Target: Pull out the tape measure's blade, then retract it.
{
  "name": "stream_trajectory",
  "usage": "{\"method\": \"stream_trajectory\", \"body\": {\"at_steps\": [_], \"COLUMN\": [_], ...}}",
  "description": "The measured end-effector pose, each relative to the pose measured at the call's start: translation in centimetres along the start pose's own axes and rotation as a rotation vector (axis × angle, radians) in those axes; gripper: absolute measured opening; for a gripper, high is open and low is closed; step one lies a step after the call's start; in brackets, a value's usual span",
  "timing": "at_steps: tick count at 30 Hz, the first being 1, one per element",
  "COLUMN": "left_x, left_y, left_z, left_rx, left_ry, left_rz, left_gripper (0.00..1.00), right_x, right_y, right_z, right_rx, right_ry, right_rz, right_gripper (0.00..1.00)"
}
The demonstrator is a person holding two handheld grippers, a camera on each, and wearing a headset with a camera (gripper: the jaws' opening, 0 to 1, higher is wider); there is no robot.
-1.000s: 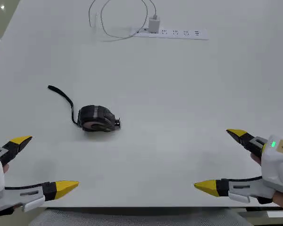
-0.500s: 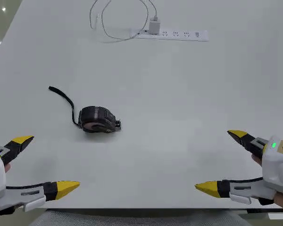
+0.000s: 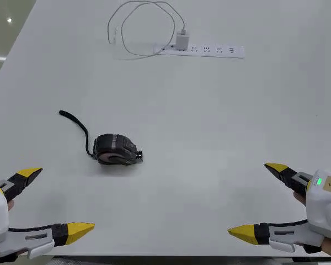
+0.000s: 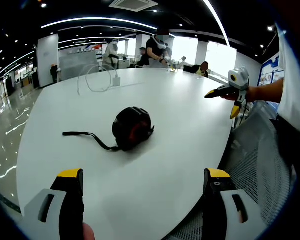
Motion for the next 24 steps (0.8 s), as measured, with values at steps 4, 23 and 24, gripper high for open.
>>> {"method": "stream_trajectory", "body": {"at_steps": [4,23,24], "left_x": [0.0,0.4,0.5], "left_y": [0.1,0.7,0.8], "left_z": [0.3,0.9,0.9], "left_rx": [-0.001,-0.003,-0.001], "left_ry": [-0.008,-0.034,-0.035], "left_rz": [0.006,0.022,0.026], "left_gripper": [0.98,0.98,0.98], "right_x": [0.0,-0.3,-0.3], "right_y": [0.3,0.8,0.9], "right_z": [0.1,1.2,1.3], "right_rx": [-0.002,0.003,0.003], "right_ry": [0.002,0.022,0.024], "right_rz": [0.000,-0.018,-0.022], "right_gripper": [0.99,0.99,0.99]}}
Point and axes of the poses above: the centre of the closed fingertips' face, and the gripper's own axes: z roughly forward along the fingers, x roughly to its left, y roughly out of its top, the point moved 6 cm from there along -z, roughly backward along the fingers, and after that the axes turned 11 degrees about z, right-handed, at the moved point
